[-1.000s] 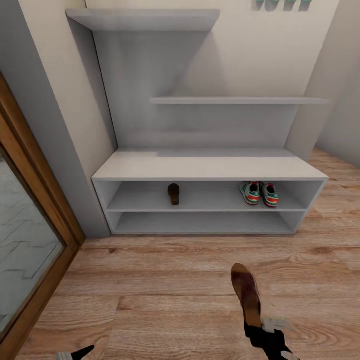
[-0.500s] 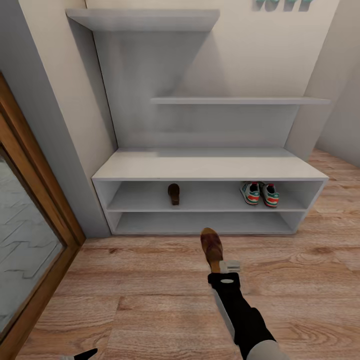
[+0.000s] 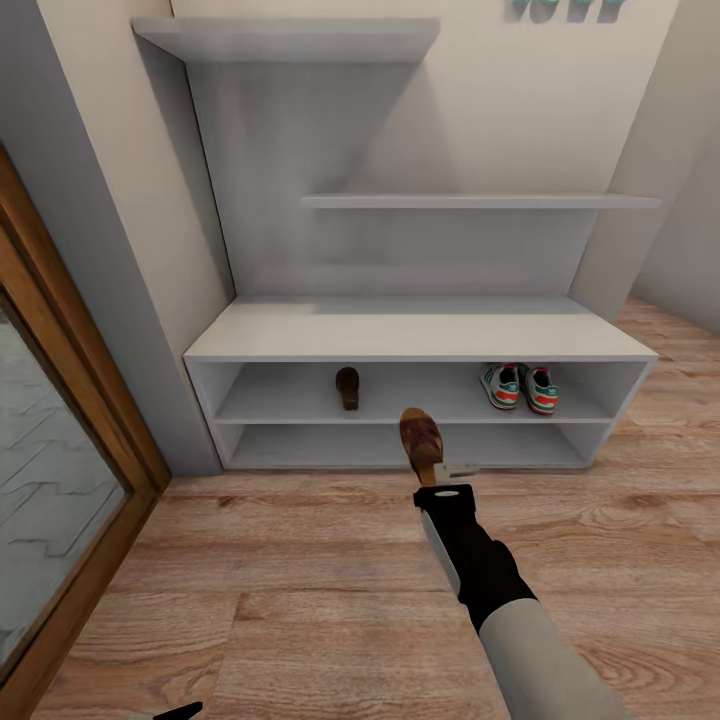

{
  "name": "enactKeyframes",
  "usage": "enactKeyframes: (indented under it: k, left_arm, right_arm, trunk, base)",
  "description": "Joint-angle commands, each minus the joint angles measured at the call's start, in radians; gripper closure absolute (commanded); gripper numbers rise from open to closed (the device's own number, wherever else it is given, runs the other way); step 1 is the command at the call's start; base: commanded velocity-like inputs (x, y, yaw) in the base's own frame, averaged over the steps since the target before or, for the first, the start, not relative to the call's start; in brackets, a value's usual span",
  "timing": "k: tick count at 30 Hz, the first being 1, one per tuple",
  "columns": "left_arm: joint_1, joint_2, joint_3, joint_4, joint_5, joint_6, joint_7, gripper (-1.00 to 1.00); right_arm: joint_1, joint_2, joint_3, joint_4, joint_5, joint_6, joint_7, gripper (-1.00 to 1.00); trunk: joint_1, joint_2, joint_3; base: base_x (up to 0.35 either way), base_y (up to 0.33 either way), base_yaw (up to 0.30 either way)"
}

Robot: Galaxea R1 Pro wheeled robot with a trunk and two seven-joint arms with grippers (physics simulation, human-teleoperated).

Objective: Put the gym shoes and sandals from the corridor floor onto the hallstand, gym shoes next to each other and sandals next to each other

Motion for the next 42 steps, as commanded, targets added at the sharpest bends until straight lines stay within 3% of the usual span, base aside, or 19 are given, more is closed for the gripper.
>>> enactKeyframes:
  k: [1,17,42]
  left_arm:
    - [-0.001,-0.001,0.003,0.001,0.001,-0.005,-0.004,-1.0]
    - [-0.001,-0.001,0.003,0.001,0.001,-0.003,-0.004,-1.0]
    - [-0.001,-0.001,0.006,0.001,0.003,-0.003,0.002,-1.0]
  right_arm:
    - [-0.001,0.0,0.002,-0.001,0.0,0.007,-0.005,1.0]
    - [-0.002,0.0,-0.004,0.008,0.002,0.008,-0.004,1.0]
    - [-0.002,0.0,-0.005,0.01,0.003,0.007,-0.004,1.0]
  trunk:
    - [0.0,0.0,-0.001]
    - [0.0,0.0,-0.001]
    - [0.0,0.0,-0.011]
  base:
    - [0.0,0.0,0.0]
    - [0.015,0.0,0.0]
    - [0.3,0.0,0.0]
